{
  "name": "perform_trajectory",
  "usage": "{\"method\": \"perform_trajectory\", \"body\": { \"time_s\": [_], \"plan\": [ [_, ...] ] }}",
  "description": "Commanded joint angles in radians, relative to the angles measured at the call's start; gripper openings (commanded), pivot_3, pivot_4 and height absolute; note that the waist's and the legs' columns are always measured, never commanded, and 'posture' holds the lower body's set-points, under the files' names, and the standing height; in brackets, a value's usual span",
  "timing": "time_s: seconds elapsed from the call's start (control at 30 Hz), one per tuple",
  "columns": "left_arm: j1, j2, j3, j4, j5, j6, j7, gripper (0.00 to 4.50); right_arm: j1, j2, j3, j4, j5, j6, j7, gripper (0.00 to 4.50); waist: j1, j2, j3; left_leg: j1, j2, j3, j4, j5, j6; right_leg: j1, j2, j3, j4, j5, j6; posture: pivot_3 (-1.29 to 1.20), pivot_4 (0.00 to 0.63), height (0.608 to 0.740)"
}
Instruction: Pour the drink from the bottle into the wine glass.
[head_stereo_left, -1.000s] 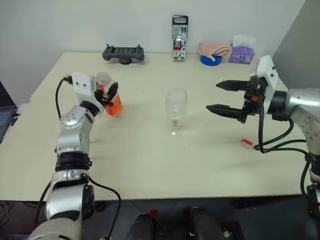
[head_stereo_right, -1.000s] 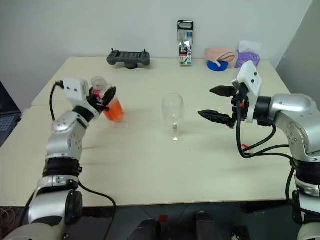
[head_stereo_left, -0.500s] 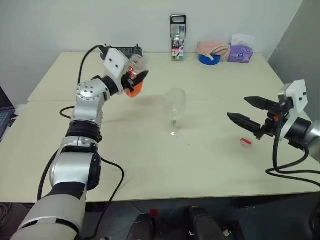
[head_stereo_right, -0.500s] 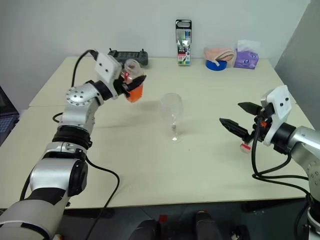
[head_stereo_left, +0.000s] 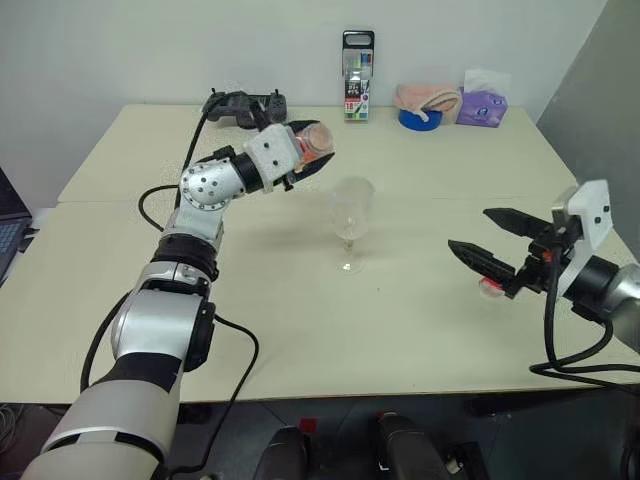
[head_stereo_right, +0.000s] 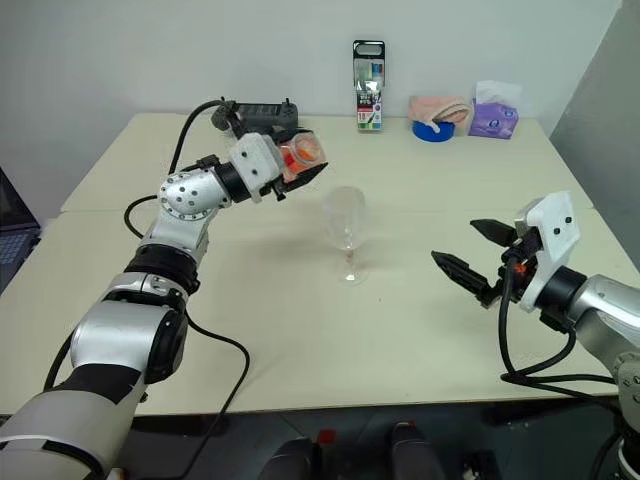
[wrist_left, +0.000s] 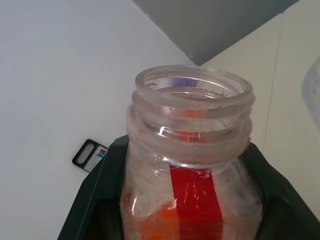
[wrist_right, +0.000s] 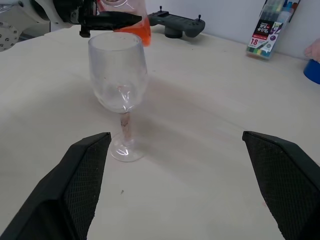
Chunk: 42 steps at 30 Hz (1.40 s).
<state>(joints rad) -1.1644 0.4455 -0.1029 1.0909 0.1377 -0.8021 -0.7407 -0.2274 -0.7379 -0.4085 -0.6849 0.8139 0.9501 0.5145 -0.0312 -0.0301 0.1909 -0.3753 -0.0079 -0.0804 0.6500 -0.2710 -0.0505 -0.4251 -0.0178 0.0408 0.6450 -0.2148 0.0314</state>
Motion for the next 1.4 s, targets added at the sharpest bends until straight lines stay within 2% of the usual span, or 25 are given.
{"method": "perform_trajectory", "body": {
  "time_s": [0.03, 0.23, 0.33, 0.73, 0.93, 1.4],
  "plan": [
    [-0.047, 0.008, 0.0, -0.012, 0.021, -0.065, 0.058, 2.15, -0.014, -0.016, -0.017, -0.037, 0.037, -0.011, -0.017, 4.5, 0.0, 0.0, 0.0, 0.0, 0.0, 0.0, 0.0, 0.0, 0.0, 0.0, 0.0, 0.0, 0.0, 0.0, 0.0, 0.0, 0.15, 0.74],
    [-0.046, 0.025, -0.039, -0.006, 0.111, -0.127, 0.156, 2.15, -0.009, -0.036, 0.006, -0.027, 0.038, -0.028, -0.017, 4.5, 0.0, 0.0, 0.0, 0.0, 0.0, 0.0, 0.001, 0.0, 0.0, 0.0, 0.0, 0.0, 0.0, 0.0, 0.0, 0.0, 0.15, 0.74],
    [-0.05, 0.047, -0.071, -0.005, 0.194, -0.164, 0.254, 2.15, -0.034, -0.017, 0.021, -0.014, 0.047, -0.042, -0.028, 4.5, -0.001, 0.0, 0.0, 0.0, 0.0, 0.0, 0.001, 0.0, 0.0, 0.0, 0.0, 0.0, 0.001, 0.0, 0.0, 0.0, 0.15, 0.74],
    [-0.102, 0.077, -0.188, 0.0, 0.414, -0.222, 0.507, 2.15, -0.06, -0.009, 0.157, -0.03, -0.014, -0.083, -0.056, 4.5, 0.002, 0.0, 0.0, -0.005, -0.001, 0.0, 0.014, -0.002, 0.003, 0.0, 0.0, 0.001, 0.0, 0.003, 0.006, 0.0, 0.15, 0.74],
    [-0.134, 0.094, -0.231, 0.013, 0.484, -0.211, 0.605, 2.15, -0.077, -0.016, 0.166, -0.024, -0.017, -0.086, -0.058, 4.5, 0.002, 0.0, 0.0, -0.005, 0.0, 0.0, 0.014, -0.002, 0.003, 0.001, 0.0, 0.001, 0.001, 0.001, 0.01, 0.0, 0.15, 0.74],
    [-0.178, 0.121, -0.3, -0.001, 0.583, -0.207, 0.716, 2.15, -0.115, -0.013, 0.196, -0.016, -0.042, -0.085, -0.059, 4.5, 0.003, 0.0, 0.0, -0.005, -0.001, 0.0, 0.014, -0.002, 0.003, 0.0, 0.0, 0.001, 0.001, 0.002, 0.008, 0.0, 0.15, 0.74]
  ]
}}
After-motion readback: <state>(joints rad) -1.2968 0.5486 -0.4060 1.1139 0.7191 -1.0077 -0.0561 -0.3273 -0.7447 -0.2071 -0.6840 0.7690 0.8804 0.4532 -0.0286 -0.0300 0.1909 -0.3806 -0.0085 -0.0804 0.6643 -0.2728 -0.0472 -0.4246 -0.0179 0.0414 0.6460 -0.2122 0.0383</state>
